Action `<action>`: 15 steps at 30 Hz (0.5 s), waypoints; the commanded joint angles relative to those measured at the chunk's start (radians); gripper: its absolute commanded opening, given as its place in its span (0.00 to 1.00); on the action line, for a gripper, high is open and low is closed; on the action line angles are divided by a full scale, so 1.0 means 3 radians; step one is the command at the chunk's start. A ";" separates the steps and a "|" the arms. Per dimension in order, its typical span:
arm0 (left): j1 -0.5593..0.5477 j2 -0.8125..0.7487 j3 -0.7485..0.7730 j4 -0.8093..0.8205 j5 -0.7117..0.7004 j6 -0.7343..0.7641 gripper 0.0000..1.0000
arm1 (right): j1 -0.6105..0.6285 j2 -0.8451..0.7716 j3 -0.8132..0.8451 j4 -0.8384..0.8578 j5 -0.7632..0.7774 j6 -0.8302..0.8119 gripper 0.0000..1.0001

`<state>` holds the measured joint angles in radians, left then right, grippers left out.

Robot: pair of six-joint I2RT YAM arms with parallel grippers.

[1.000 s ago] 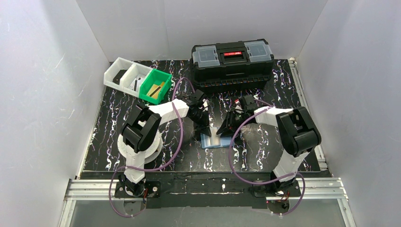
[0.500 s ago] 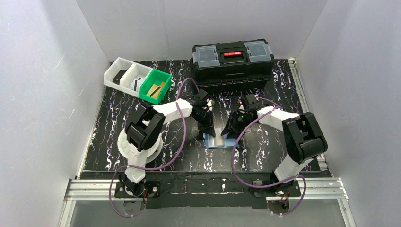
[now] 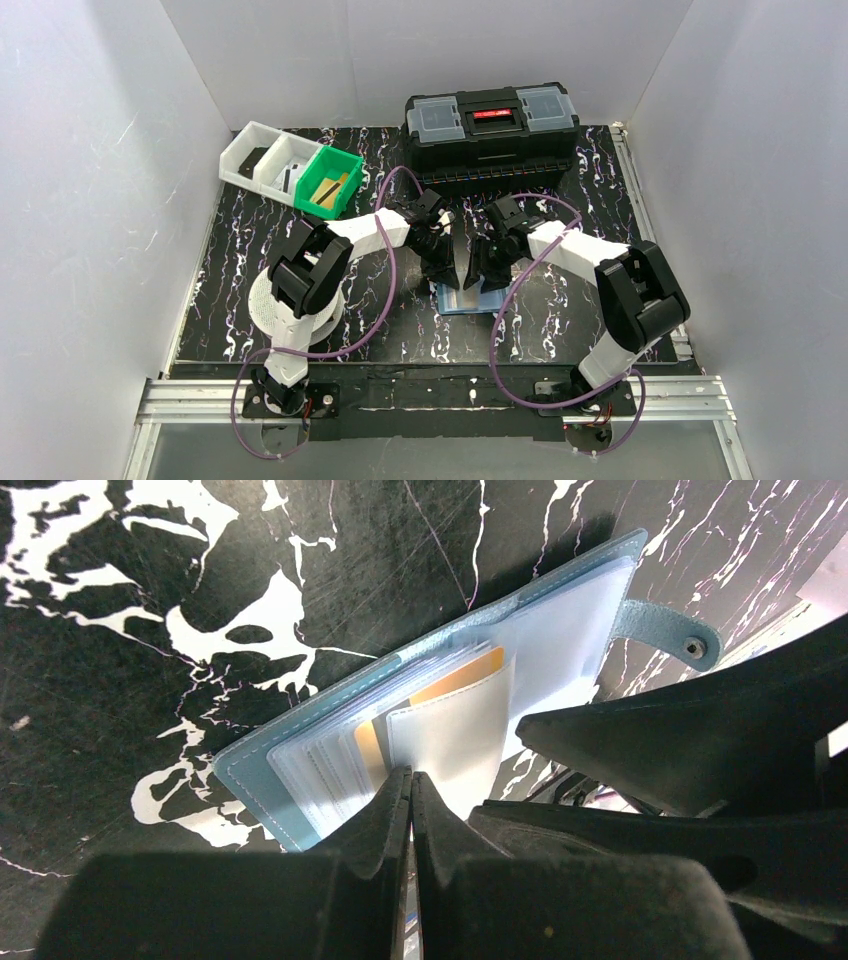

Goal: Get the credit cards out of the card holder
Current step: Remove the credit card from the card holder.

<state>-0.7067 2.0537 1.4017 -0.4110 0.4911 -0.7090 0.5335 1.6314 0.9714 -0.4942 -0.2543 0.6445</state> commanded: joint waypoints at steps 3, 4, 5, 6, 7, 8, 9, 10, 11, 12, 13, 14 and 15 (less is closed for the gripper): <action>-0.0028 0.0094 0.0005 -0.0112 -0.0119 0.0031 0.00 | 0.0214 0.0171 0.0325 -0.0301 0.0524 -0.0098 0.53; -0.0029 0.0092 0.0002 -0.0111 -0.0119 0.0027 0.00 | 0.0242 0.0197 0.0360 -0.0341 0.0558 -0.0102 0.52; -0.0031 0.0092 0.0005 -0.0113 -0.0114 0.0030 0.00 | 0.0257 0.0231 0.0390 -0.0381 0.0619 -0.0104 0.51; -0.0028 0.0094 0.0002 -0.0115 -0.0111 0.0027 0.00 | 0.0277 0.0257 0.0416 -0.0410 0.0646 -0.0111 0.50; -0.0027 0.0089 0.0002 -0.0113 -0.0111 0.0030 0.00 | 0.0292 0.0289 0.0436 -0.0429 0.0657 -0.0117 0.49; -0.0030 0.0093 0.0001 -0.0111 -0.0112 0.0028 0.00 | 0.0302 0.0317 0.0453 -0.0444 0.0663 -0.0123 0.48; -0.0028 0.0092 0.0001 -0.0113 -0.0111 0.0029 0.00 | 0.0308 0.0343 0.0465 -0.0457 0.0663 -0.0128 0.46; -0.0030 0.0087 -0.0001 -0.0113 -0.0108 0.0036 0.00 | 0.0312 0.0367 0.0469 -0.0466 0.0663 -0.0132 0.44; -0.0028 0.0089 -0.0002 -0.0112 -0.0108 0.0036 0.00 | 0.0313 0.0385 0.0469 -0.0468 0.0659 -0.0133 0.43; -0.0028 0.0088 -0.0002 -0.0113 -0.0113 0.0039 0.00 | 0.0313 0.0406 0.0469 -0.0465 0.0655 -0.0137 0.41; -0.0030 0.0088 -0.0004 -0.0113 -0.0109 0.0039 0.00 | 0.0313 0.0419 0.0473 -0.0466 0.0653 -0.0134 0.37; -0.0031 0.0085 -0.0005 -0.0113 -0.0106 0.0043 0.00 | 0.0313 0.0426 0.0470 -0.0469 0.0660 -0.0135 0.33; -0.0028 0.0083 -0.0008 -0.0115 -0.0104 0.0046 0.00 | 0.0313 0.0427 0.0462 -0.0462 0.0659 -0.0127 0.29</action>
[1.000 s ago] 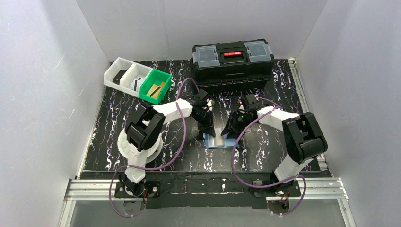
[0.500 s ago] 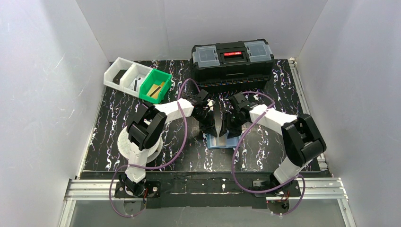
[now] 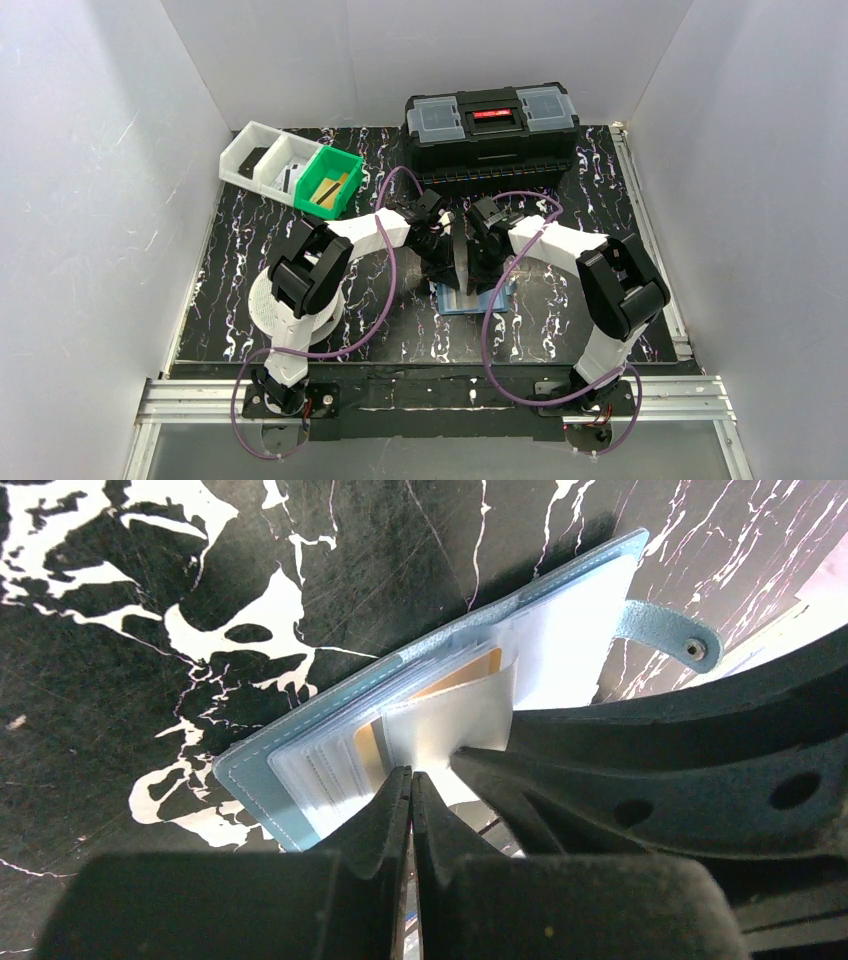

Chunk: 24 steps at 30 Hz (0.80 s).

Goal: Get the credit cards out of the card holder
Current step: Remove the credit card from the card holder.

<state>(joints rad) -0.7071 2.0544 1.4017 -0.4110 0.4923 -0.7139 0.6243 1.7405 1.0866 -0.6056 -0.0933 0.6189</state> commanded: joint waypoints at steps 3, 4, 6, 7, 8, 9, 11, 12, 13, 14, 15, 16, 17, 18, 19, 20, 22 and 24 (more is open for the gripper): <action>-0.0028 0.0079 -0.0017 -0.0121 -0.0111 0.0066 0.00 | 0.0006 0.0067 0.0049 -0.0074 0.0097 -0.0028 0.18; -0.0029 0.0079 -0.0015 -0.0130 -0.0121 0.0073 0.00 | 0.0001 0.0068 0.0034 -0.0061 0.0069 -0.0020 0.15; -0.0027 0.0070 -0.0021 -0.0143 -0.0137 0.0080 0.00 | -0.0017 0.0069 -0.0009 -0.0008 -0.0016 -0.0013 0.10; -0.0029 0.0062 -0.0022 -0.0147 -0.0144 0.0081 0.00 | -0.0040 0.0069 -0.0037 0.0027 -0.0078 -0.0001 0.07; -0.0026 0.0052 -0.0031 -0.0151 -0.0150 0.0084 0.00 | -0.0059 0.0068 -0.0066 0.0070 -0.0140 0.0009 0.06; -0.0030 0.0037 -0.0034 -0.0153 -0.0159 0.0084 0.00 | -0.0088 0.0075 -0.0103 0.0115 -0.0211 0.0019 0.05; -0.0028 -0.0015 -0.0042 -0.0167 -0.0177 0.0100 0.00 | -0.0150 0.0082 -0.0158 0.0179 -0.0333 0.0030 0.02; -0.0030 -0.0070 -0.0051 -0.0176 -0.0202 0.0103 0.02 | -0.0179 0.0091 -0.0186 0.0198 -0.0384 0.0033 0.02; -0.0028 -0.0098 -0.0056 -0.0181 -0.0228 0.0117 0.06 | -0.0201 0.0094 -0.0201 0.0226 -0.0423 0.0031 0.01; -0.0028 -0.0167 -0.0055 -0.0197 -0.0259 0.0138 0.07 | -0.0224 0.0094 -0.0225 0.0254 -0.0464 0.0030 0.01; -0.0027 -0.0218 -0.0049 -0.0231 -0.0311 0.0162 0.10 | -0.0252 0.0094 -0.0256 0.0291 -0.0528 0.0033 0.01; -0.0026 -0.0267 -0.0047 -0.0250 -0.0336 0.0175 0.11 | -0.0270 0.0098 -0.0268 0.0317 -0.0578 0.0039 0.01; -0.0023 -0.0315 -0.0043 -0.0269 -0.0366 0.0187 0.12 | -0.0293 0.0109 -0.0292 0.0343 -0.0635 0.0045 0.01; -0.0025 -0.0356 -0.0048 -0.0295 -0.0413 0.0201 0.13 | -0.0311 0.0114 -0.0305 0.0371 -0.0682 0.0052 0.01; -0.0024 -0.0390 -0.0051 -0.0313 -0.0445 0.0214 0.13 | -0.0334 0.0123 -0.0319 0.0392 -0.0732 0.0054 0.01; -0.0021 -0.0423 -0.0058 -0.0333 -0.0485 0.0226 0.14 | -0.0354 0.0132 -0.0337 0.0419 -0.0776 0.0065 0.01; -0.0022 -0.0469 -0.0091 -0.0364 -0.0547 0.0235 0.14 | -0.0384 0.0143 -0.0370 0.0461 -0.0835 0.0075 0.01; -0.0025 -0.0486 -0.0121 -0.0379 -0.0572 0.0253 0.13 | -0.0413 0.0154 -0.0389 0.0492 -0.0882 0.0083 0.01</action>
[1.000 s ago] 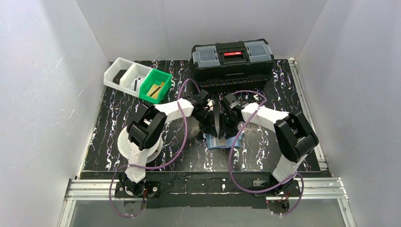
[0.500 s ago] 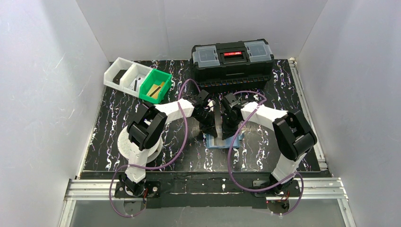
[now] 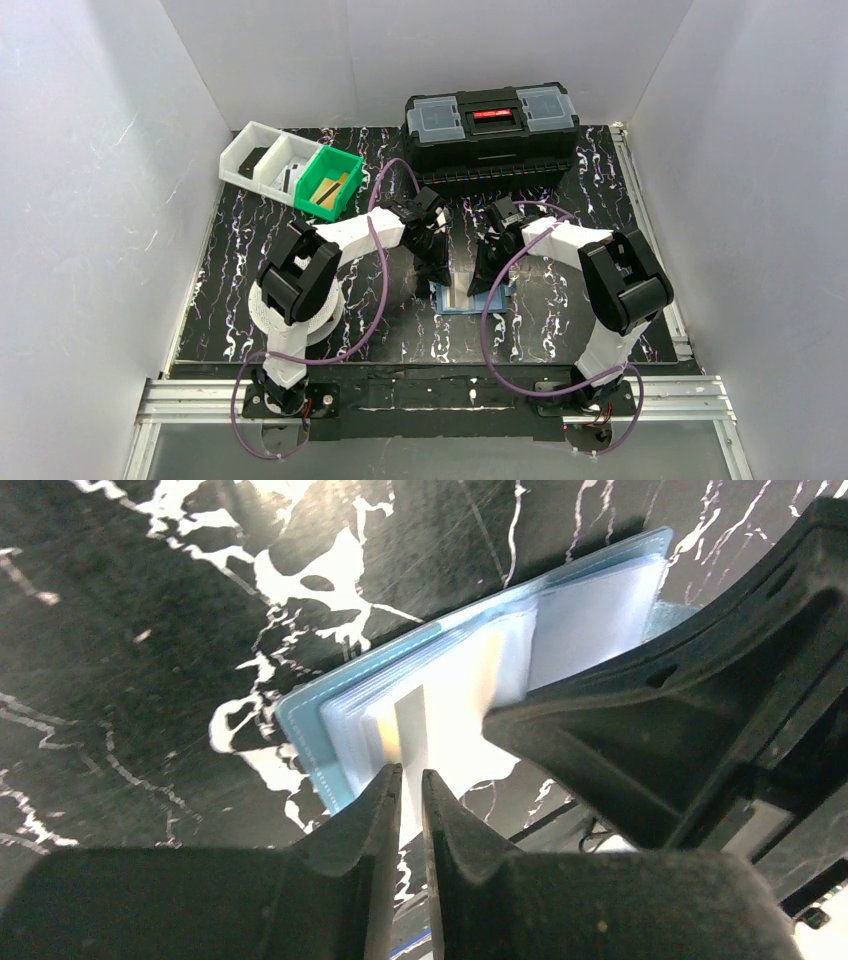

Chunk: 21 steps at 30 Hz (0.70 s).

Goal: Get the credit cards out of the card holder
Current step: Remove the credit card from the card holder.

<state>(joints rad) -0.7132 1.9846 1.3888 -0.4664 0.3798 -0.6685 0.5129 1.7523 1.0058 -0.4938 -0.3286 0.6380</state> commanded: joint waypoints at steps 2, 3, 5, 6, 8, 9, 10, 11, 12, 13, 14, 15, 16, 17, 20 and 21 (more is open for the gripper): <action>-0.0005 -0.0237 -0.0096 -0.0214 -0.0201 0.0108 0.09 | -0.0064 0.0121 -0.0149 0.0157 -0.0149 0.0028 0.01; -0.0006 -0.0221 -0.0098 -0.0208 -0.0176 0.0121 0.07 | -0.0075 0.0125 -0.0160 0.0167 -0.0168 0.0031 0.01; -0.0008 -0.0187 -0.0100 -0.0179 -0.0124 0.0137 0.04 | -0.0088 0.0131 -0.0172 0.0188 -0.0198 0.0034 0.01; -0.0013 -0.0177 -0.0098 -0.0167 -0.0114 0.0143 0.03 | -0.0091 0.0133 -0.0184 0.0196 -0.0203 0.0036 0.01; -0.0015 -0.0158 -0.0071 -0.0164 -0.0099 0.0152 0.02 | -0.0102 0.0134 -0.0196 0.0204 -0.0213 0.0037 0.01; -0.0022 -0.0159 -0.0062 -0.0160 -0.0100 0.0156 0.02 | -0.0106 0.0136 -0.0204 0.0212 -0.0222 0.0040 0.01; -0.0028 -0.0151 -0.0053 -0.0159 -0.0102 0.0163 0.02 | -0.0111 0.0132 -0.0209 0.0219 -0.0231 0.0041 0.01; -0.0032 -0.0159 -0.0043 -0.0158 -0.0107 0.0169 0.01 | -0.0117 0.0131 -0.0216 0.0230 -0.0240 0.0041 0.01; -0.0038 -0.0160 -0.0031 -0.0158 -0.0116 0.0176 0.01 | -0.0122 0.0131 -0.0222 0.0239 -0.0251 0.0041 0.01; -0.0047 -0.0169 -0.0021 -0.0162 -0.0135 0.0187 0.01 | -0.0128 0.0127 -0.0226 0.0245 -0.0270 0.0046 0.01; -0.0051 -0.0183 -0.0016 -0.0184 -0.0180 0.0193 0.01 | -0.0133 0.0124 -0.0234 0.0257 -0.0292 0.0049 0.01; -0.0059 -0.0203 -0.0017 -0.0193 -0.0235 0.0197 0.00 | -0.0139 0.0120 -0.0241 0.0275 -0.0314 0.0054 0.01; -0.0067 -0.0244 -0.0021 -0.0198 -0.0299 0.0206 0.00 | -0.0148 0.0110 -0.0246 0.0287 -0.0346 0.0059 0.01; -0.0071 -0.0286 -0.0030 -0.0204 -0.0361 0.0205 0.00 | -0.0158 0.0099 -0.0255 0.0309 -0.0376 0.0065 0.01; -0.0081 -0.0401 -0.0050 -0.0193 -0.0464 0.0231 0.00 | -0.0196 0.0055 -0.0297 0.0402 -0.0518 0.0083 0.01; -0.0085 -0.0417 -0.0040 -0.0194 -0.0448 0.0243 0.00 | -0.0215 0.0047 -0.0319 0.0444 -0.0584 0.0100 0.01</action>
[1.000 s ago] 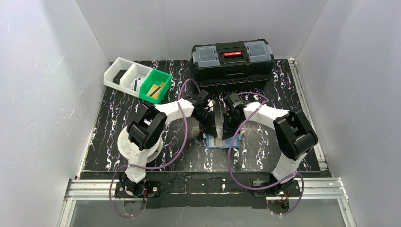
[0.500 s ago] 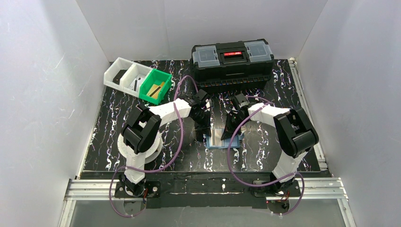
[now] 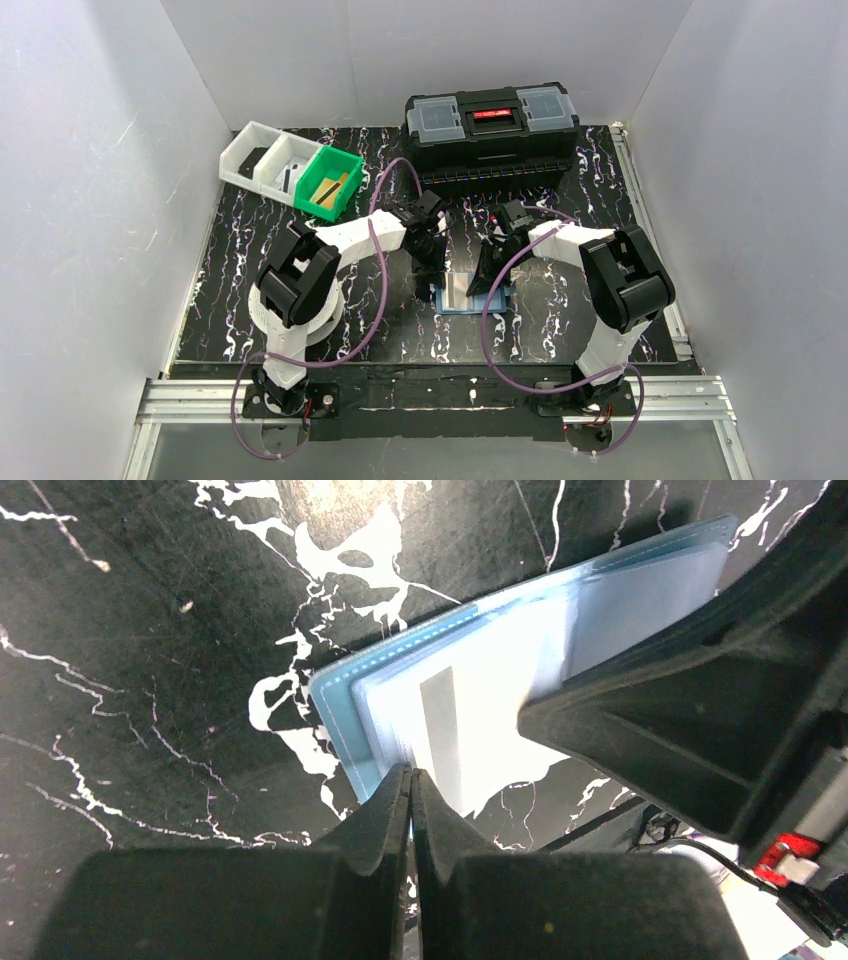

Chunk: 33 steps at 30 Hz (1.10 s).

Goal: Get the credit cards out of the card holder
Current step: Remove the credit card from the card holder.

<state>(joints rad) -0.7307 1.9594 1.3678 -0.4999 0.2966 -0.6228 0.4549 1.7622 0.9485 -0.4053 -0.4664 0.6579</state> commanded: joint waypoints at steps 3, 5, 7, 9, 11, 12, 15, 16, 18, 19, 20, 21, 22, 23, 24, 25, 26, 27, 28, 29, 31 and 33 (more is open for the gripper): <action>-0.0045 -0.0324 0.0063 -0.0100 -0.0129 0.0114 0.00 | -0.0081 0.0024 -0.0183 0.0266 -0.0295 0.0076 0.01; -0.0074 -0.0316 0.0075 -0.0098 -0.0123 0.0124 0.00 | -0.0120 0.0037 -0.0221 0.0338 -0.0392 0.0108 0.01; -0.0089 -0.0301 0.0091 -0.0098 -0.0117 0.0126 0.00 | -0.0147 0.0044 -0.0260 0.0399 -0.0466 0.0129 0.01; -0.0100 -0.0278 0.0108 -0.0103 -0.0105 0.0124 0.00 | -0.0172 0.0042 -0.0287 0.0436 -0.0501 0.0138 0.01; -0.0109 -0.0226 0.0127 -0.0116 -0.0096 0.0127 0.00 | -0.0201 0.0047 -0.0309 0.0457 -0.0525 0.0141 0.01; -0.0110 -0.0192 0.0134 -0.0122 -0.0084 0.0137 0.00 | -0.0210 0.0050 -0.0316 0.0466 -0.0545 0.0144 0.01; -0.0133 -0.0093 0.0136 -0.0112 -0.0043 0.0148 0.00 | -0.0241 0.0052 -0.0339 0.0491 -0.0574 0.0145 0.01; -0.0139 -0.0063 0.0135 -0.0108 -0.0034 0.0153 0.00 | -0.0247 0.0057 -0.0344 0.0499 -0.0581 0.0147 0.01; -0.0153 -0.0009 0.0138 -0.0108 -0.0014 0.0151 0.00 | -0.0253 0.0065 -0.0354 0.0505 -0.0595 0.0146 0.01; -0.0165 0.0013 0.0138 -0.0108 -0.0027 0.0153 0.00 | -0.0256 0.0063 -0.0362 0.0515 -0.0599 0.0150 0.01; -0.0172 0.0031 0.0134 -0.0108 -0.0036 0.0156 0.00 | -0.0258 0.0062 -0.0368 0.0521 -0.0603 0.0154 0.01; -0.0177 0.0049 0.0130 -0.0112 -0.0046 0.0156 0.00 | -0.0258 0.0064 -0.0372 0.0523 -0.0600 0.0159 0.01; -0.0182 0.0069 0.0132 -0.0117 -0.0049 0.0153 0.00 | -0.0262 0.0066 -0.0372 0.0527 -0.0607 0.0159 0.01; -0.0182 0.0085 0.0130 -0.0117 -0.0048 0.0151 0.00 | -0.0263 0.0067 -0.0375 0.0528 -0.0610 0.0157 0.01; -0.0184 0.0095 0.0125 -0.0110 -0.0045 0.0144 0.00 | -0.0264 0.0068 -0.0379 0.0529 -0.0613 0.0159 0.01; -0.0185 0.0106 0.0124 -0.0104 -0.0028 0.0148 0.00 | -0.0266 0.0070 -0.0376 0.0530 -0.0613 0.0152 0.01; -0.0192 0.0109 0.0127 -0.0097 -0.0012 0.0152 0.00 | -0.0268 0.0068 -0.0375 0.0531 -0.0617 0.0151 0.01; -0.0200 0.0114 0.0136 -0.0087 -0.0005 0.0157 0.00 | -0.0269 0.0064 -0.0378 0.0533 -0.0616 0.0149 0.01; -0.0210 0.0118 0.0148 -0.0089 0.0000 0.0162 0.00 | -0.0266 0.0064 -0.0372 0.0530 -0.0622 0.0147 0.01; -0.0213 0.0123 0.0159 -0.0088 0.0012 0.0163 0.00 | -0.0268 0.0059 -0.0361 0.0525 -0.0621 0.0144 0.01; -0.0223 0.0135 0.0179 -0.0072 0.0048 0.0164 0.00 | -0.0267 0.0039 -0.0343 0.0498 -0.0606 0.0131 0.01; -0.0223 0.0133 0.0174 -0.0033 0.0088 0.0152 0.00 | -0.0269 -0.0010 -0.0309 0.0446 -0.0573 0.0117 0.09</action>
<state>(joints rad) -0.7879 1.9869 1.3956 -0.5049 0.2985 -0.5903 0.3798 1.7721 0.8528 -0.2584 -0.6544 0.7040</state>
